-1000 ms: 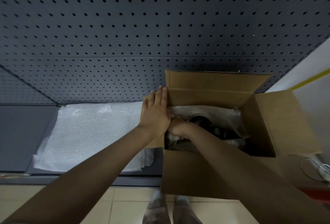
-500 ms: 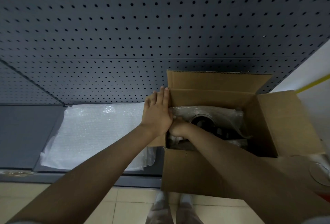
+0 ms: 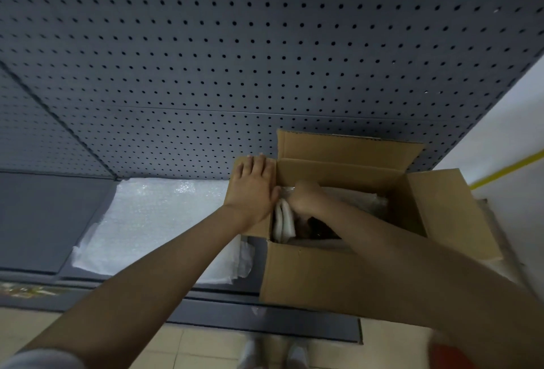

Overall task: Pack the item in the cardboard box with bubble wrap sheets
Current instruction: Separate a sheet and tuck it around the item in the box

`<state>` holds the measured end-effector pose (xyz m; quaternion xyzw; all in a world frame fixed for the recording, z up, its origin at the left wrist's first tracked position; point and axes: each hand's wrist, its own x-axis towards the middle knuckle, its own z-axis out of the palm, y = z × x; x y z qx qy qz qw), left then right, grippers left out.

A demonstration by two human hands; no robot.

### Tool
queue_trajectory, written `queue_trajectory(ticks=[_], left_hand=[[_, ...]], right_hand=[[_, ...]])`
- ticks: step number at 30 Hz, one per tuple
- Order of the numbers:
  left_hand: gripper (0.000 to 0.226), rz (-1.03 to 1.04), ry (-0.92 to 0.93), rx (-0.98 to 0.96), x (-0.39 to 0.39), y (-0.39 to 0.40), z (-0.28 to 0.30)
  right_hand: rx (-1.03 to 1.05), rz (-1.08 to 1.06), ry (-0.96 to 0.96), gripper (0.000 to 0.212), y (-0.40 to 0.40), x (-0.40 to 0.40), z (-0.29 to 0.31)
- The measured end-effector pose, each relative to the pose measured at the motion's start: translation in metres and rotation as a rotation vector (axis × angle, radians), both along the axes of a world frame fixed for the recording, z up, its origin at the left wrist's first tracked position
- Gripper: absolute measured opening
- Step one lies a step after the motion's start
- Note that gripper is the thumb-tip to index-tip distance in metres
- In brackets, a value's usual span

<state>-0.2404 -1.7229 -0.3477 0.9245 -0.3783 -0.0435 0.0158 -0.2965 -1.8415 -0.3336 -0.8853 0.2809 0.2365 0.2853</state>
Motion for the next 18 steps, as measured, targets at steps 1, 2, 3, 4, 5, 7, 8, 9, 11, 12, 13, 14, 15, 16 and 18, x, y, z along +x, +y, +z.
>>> queue_trajectory(ticks=[1,2,3,4,5,7,8,9,11,12,13,14,15,16,18], left_hand=[[0.061,0.013,0.016,-0.03,0.001,0.006,0.004],[0.059,0.028,0.026,-0.061,0.003,0.013,0.008],[0.057,0.045,0.023,-0.084,0.005,0.02,0.012],[0.056,0.065,0.01,-0.095,0.008,0.029,0.017],[0.055,0.087,-0.004,-0.094,0.012,0.038,0.022],[0.054,0.134,-0.022,-0.079,0.022,0.058,0.029],[0.053,0.151,-0.032,-0.074,0.028,0.069,0.032],[0.053,0.165,-0.045,-0.071,0.035,0.08,0.034],[0.051,0.194,-0.061,-0.074,0.047,0.105,0.036],[0.051,0.209,-0.06,-0.076,0.053,0.118,0.035],[0.05,0.221,-0.057,-0.074,0.059,0.132,0.035],[0.049,0.229,-0.051,-0.068,0.065,0.145,0.033],[0.049,0.232,-0.045,-0.06,0.072,0.158,0.031],[0.049,0.231,-0.039,-0.053,0.079,0.172,0.029],[0.049,0.224,-0.013,-0.038,0.094,0.2,0.023]], right_hand=[[-0.043,-0.023,-0.05,0.032,0.0,0.003,0.004],[-0.09,-0.039,-0.1,0.032,0.002,0.006,0.008],[-0.126,-0.049,-0.144,0.032,0.005,0.009,0.013],[-0.163,-0.043,-0.191,0.03,0.01,0.014,0.018],[-0.205,-0.03,-0.227,0.027,0.017,0.018,0.024],[-0.275,0.005,-0.285,0.018,0.034,0.027,0.036],[-0.294,0.029,-0.328,0.017,0.044,0.031,0.042],[-0.301,0.056,-0.375,0.02,0.055,0.036,0.048],[-0.304,0.111,-0.461,0.027,0.08,0.047,0.055],[-0.306,0.122,-0.483,0.028,0.095,0.054,0.055],[-0.303,0.127,-0.499,0.028,0.11,0.062,0.054],[-0.296,0.131,-0.506,0.027,0.125,0.072,0.051],[-0.286,0.137,-0.502,0.026,0.141,0.082,0.047],[-0.279,0.143,-0.49,0.025,0.158,0.092,0.042],[-0.272,0.148,-0.446,0.023,0.191,0.11,0.032]])
